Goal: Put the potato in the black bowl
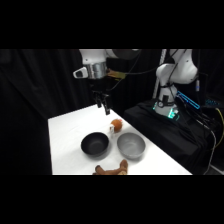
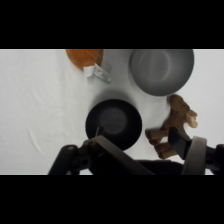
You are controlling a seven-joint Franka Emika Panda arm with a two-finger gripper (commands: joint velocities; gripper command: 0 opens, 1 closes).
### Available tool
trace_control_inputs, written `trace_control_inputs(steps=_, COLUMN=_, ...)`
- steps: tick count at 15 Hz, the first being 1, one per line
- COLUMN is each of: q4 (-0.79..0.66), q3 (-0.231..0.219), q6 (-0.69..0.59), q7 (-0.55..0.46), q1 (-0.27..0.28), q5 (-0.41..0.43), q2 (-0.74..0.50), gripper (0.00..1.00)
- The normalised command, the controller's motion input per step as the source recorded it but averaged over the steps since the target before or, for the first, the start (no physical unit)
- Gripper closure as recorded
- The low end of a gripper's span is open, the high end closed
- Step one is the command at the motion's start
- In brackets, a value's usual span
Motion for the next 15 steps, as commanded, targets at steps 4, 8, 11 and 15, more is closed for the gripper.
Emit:
trace_control_inputs(steps=4, q4=-0.55, q3=-0.033, q6=0.40, q7=0.00, q1=-0.048, q5=-0.102, q2=-0.35, gripper=0.00)
trace_control_inputs(steps=8, q4=-0.45, q3=-0.075, q6=0.44, q7=-0.03, q1=-0.092, q5=-0.131, q2=-0.20, gripper=0.00)
trace_control_inputs(steps=11, q4=-0.32, q3=-0.095, q6=0.39, q7=-0.08, q1=-0.113, q5=-0.100, q2=-0.09, gripper=0.00)
trace_control_inputs(steps=15, q4=-0.22, q3=-0.073, q6=0.36, q7=-0.12, q1=-0.090, q5=-0.047, q2=0.03, gripper=0.00)
